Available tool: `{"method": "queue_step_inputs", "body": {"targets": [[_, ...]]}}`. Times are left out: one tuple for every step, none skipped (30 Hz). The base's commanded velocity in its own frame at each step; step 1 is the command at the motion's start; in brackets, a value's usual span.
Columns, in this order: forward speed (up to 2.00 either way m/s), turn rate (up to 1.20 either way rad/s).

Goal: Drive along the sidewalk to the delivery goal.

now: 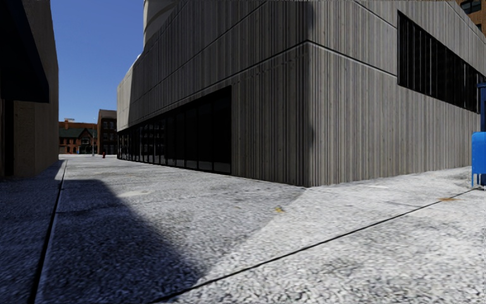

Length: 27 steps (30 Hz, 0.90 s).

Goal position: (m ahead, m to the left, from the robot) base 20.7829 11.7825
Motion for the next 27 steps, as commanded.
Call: {"method": "queue_step_inputs", "body": {"targets": [[2.00, 0.57], [2.00, 0.57], [2.00, 0.57], [2.00, 0.57], [2.00, 0.57], [2.00, 0.57], [2.00, 0.57], [2.00, 0.57], [2.00, 0.57], [2.00, 0.57], [2.00, 0.57], [2.00, 0.52], [2.00, 0.03], [2.00, 0.00], [2.00, 0.00], [2.00, 0.00], [2.00, 0.00], [2.00, 0.00], [2.00, 0.00], [2.00, 0.00], [2.00, 0.00], [2.00, 0.00], [2.00, 0.00], [2.00, 0.00], [2.00, 0.00], [2.00, 0.00], [2.00, 0.00]]}}
